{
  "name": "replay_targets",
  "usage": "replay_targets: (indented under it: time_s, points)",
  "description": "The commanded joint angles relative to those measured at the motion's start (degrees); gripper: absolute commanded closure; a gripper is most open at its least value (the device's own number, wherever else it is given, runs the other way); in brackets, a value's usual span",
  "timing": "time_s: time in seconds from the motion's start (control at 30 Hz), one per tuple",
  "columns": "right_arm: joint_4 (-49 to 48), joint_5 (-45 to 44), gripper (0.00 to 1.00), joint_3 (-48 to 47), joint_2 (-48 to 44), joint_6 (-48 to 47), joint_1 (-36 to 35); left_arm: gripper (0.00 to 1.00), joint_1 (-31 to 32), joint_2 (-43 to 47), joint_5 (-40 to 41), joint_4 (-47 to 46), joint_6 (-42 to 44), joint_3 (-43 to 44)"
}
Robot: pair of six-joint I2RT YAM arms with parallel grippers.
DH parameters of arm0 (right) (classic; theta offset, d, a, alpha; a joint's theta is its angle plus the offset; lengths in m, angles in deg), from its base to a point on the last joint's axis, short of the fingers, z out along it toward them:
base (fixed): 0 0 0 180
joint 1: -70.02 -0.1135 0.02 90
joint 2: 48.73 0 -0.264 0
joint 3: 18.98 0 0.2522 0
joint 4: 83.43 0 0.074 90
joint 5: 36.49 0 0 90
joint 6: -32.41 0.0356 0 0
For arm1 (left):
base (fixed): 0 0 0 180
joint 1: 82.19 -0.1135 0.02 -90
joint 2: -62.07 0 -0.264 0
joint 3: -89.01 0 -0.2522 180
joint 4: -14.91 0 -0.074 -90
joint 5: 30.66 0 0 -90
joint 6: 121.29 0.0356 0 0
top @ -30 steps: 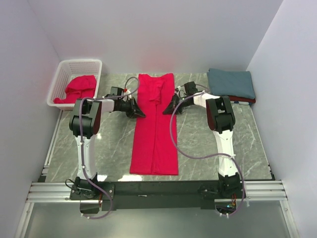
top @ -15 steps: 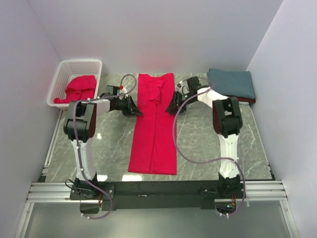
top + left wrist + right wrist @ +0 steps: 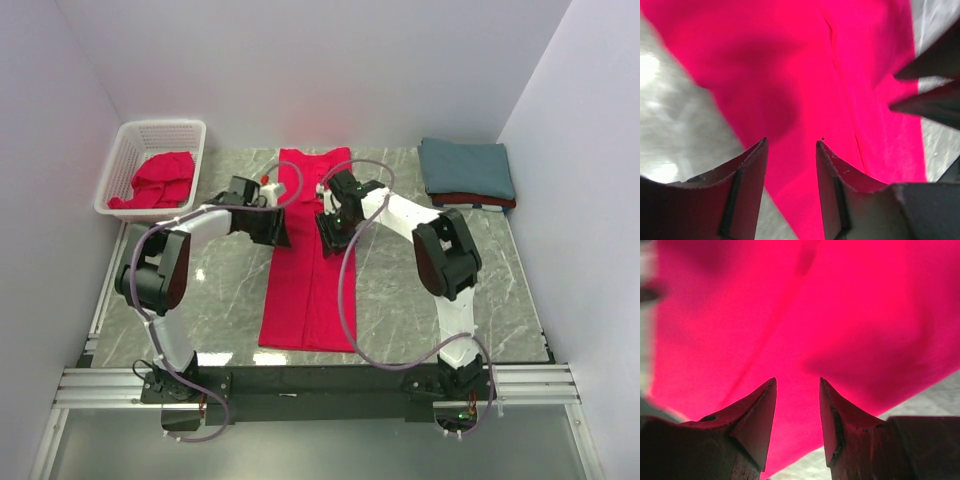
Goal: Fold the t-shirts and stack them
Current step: Fold the tshirt
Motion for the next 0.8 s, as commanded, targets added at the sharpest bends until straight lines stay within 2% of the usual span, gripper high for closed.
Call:
replay_targets:
  time_s: [0.0, 0.33, 0.77]
  points:
    - [3.2, -7.8, 0.53, -1.8, 3.4, -0.9, 0.9, 0.51, 3.4, 0.1, 5.9, 0.0, 1.0, 0.5]
    - [6.9, -11.4, 0.55, -10.1, 12.8, -1.1, 3.1, 0.53, 4.8, -6.2, 8.5, 0.2, -5.0, 2.8]
    - [8.5, -11.3, 0.56, -19.5, 17.7, -2.4, 5.8, 0.53, 4.2, -11.4, 9.4, 2.1, -6.1, 9.9]
